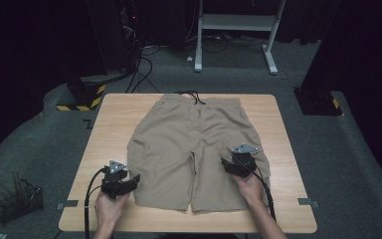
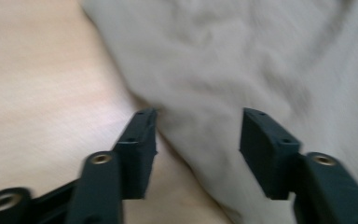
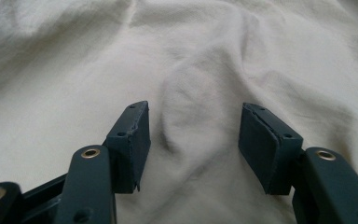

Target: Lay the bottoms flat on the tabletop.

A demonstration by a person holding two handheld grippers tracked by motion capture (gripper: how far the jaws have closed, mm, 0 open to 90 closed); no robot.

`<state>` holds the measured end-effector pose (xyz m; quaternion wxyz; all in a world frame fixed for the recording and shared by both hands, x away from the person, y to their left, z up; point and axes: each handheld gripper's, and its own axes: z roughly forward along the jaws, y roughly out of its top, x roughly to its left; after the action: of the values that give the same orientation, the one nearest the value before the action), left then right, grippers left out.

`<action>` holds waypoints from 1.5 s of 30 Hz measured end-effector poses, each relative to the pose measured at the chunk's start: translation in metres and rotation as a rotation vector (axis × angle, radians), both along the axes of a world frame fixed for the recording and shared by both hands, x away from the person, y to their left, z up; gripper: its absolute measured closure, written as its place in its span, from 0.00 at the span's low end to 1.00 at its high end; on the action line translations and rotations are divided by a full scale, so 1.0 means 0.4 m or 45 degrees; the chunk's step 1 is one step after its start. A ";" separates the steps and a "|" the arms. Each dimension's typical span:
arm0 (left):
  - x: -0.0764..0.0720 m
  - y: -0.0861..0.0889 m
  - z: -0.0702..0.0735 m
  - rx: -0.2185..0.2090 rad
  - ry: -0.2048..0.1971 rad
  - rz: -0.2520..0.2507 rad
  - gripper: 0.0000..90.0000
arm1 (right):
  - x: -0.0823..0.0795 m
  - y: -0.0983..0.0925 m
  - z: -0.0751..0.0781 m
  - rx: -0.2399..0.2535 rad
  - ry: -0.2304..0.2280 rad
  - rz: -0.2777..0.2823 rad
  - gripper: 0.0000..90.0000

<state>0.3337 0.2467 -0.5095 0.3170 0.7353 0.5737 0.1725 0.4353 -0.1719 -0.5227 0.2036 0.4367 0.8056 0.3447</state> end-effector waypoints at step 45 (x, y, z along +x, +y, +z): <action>0.165 -0.210 0.113 -0.069 -0.135 -0.449 0.65 | -0.003 0.000 0.000 -0.014 -0.013 -0.004 0.48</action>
<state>0.3997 0.1627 -0.4642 0.3918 0.8055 0.4229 0.1373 0.4340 -0.1718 -0.5227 0.2107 0.4351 0.8058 0.3420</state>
